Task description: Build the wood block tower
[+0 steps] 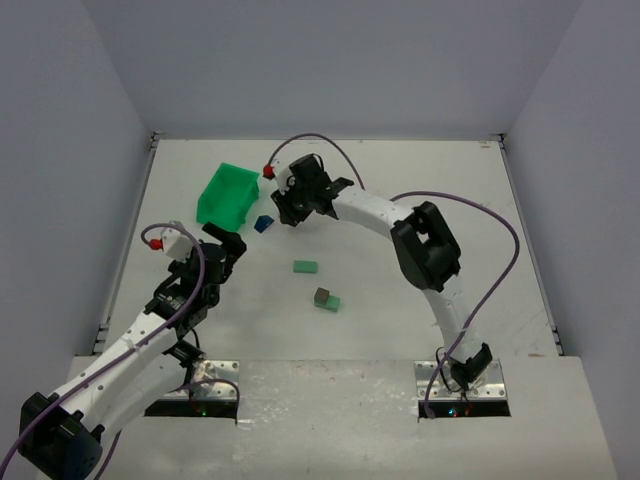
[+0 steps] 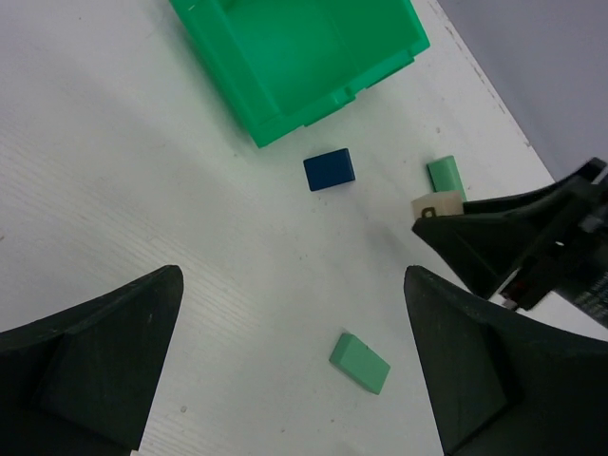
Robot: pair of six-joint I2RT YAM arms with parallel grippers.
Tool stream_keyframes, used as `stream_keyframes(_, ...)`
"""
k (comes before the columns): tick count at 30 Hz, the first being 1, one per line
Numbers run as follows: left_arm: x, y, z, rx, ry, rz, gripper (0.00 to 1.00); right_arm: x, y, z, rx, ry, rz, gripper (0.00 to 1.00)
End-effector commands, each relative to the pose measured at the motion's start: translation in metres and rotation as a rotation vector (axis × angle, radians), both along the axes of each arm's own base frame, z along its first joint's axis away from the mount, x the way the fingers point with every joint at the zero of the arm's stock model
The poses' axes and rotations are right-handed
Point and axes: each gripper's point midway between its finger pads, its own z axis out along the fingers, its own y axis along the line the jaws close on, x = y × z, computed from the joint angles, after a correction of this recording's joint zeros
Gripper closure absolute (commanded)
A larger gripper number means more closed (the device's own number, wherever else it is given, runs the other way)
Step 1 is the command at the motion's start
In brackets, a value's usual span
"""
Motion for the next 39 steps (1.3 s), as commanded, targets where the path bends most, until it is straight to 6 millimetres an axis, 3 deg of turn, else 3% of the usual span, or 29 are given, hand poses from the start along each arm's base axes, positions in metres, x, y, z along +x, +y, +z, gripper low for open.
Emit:
stream_keyframes(1, 0.007, -0.007, 0.010, -0.012, -0.036, -0.026, 0.00, -0.007, -0.001, 0.101, 0.162, -0.167, 0.011, 0.82)
stream_keyframes(7, 0.008, -0.011, 0.008, -0.011, -0.030, -0.048, 0.00, -0.044, -0.040, 0.105, 0.164, -0.157, -0.054, 0.82)
stream_keyframes(10, 0.009, -0.015, 0.006, -0.011, -0.021, -0.072, 0.00, -0.065, -0.069, 0.096, 0.146, -0.152, -0.117, 0.83)
stream_keyframes(11, 0.009, -0.016, 0.005, -0.011, -0.018, -0.077, 0.00, -0.070, -0.075, 0.105, 0.160, -0.164, -0.133, 0.82)
stream_keyframes(14, 0.010, -0.019, 0.001, -0.007, -0.004, -0.095, 0.00, -0.100, -0.111, 0.105, 0.165, -0.159, -0.205, 0.82)
stream_keyframes(15, 0.010, -0.020, 0.000, -0.008, -0.001, -0.099, 0.00, -0.104, -0.114, 0.105, 0.171, -0.154, -0.215, 0.82)
stream_keyframes(18, 0.012, -0.024, -0.003, -0.001, 0.010, -0.122, 0.00, -0.142, -0.144, 0.082, 0.171, -0.096, -0.255, 0.81)
stream_keyframes(19, 0.012, -0.025, -0.002, 0.000, 0.010, -0.125, 0.00, -0.151, -0.148, 0.090, 0.206, -0.100, -0.263, 0.80)
stream_keyframes(20, 0.013, -0.026, -0.003, -0.001, 0.012, -0.132, 0.00, -0.159, -0.153, 0.086, 0.207, -0.091, -0.269, 0.80)
stream_keyframes(23, 0.013, -0.030, -0.003, -0.006, 0.016, -0.149, 0.00, -0.188, -0.169, 0.061, 0.180, -0.040, -0.285, 0.80)
stream_keyframes(27, 0.014, -0.032, -0.006, -0.010, 0.019, -0.160, 0.00, -0.211, -0.177, 0.045, 0.140, -0.023, -0.290, 0.79)
stream_keyframes(30, 0.014, -0.034, -0.006, -0.003, 0.022, -0.173, 0.00, -0.225, -0.172, 0.035, 0.125, -0.013, -0.259, 0.80)
stream_keyframes(39, 0.015, -0.037, -0.007, -0.001, 0.029, -0.189, 0.00, -0.240, -0.148, 0.018, 0.081, -0.034, -0.173, 0.81)
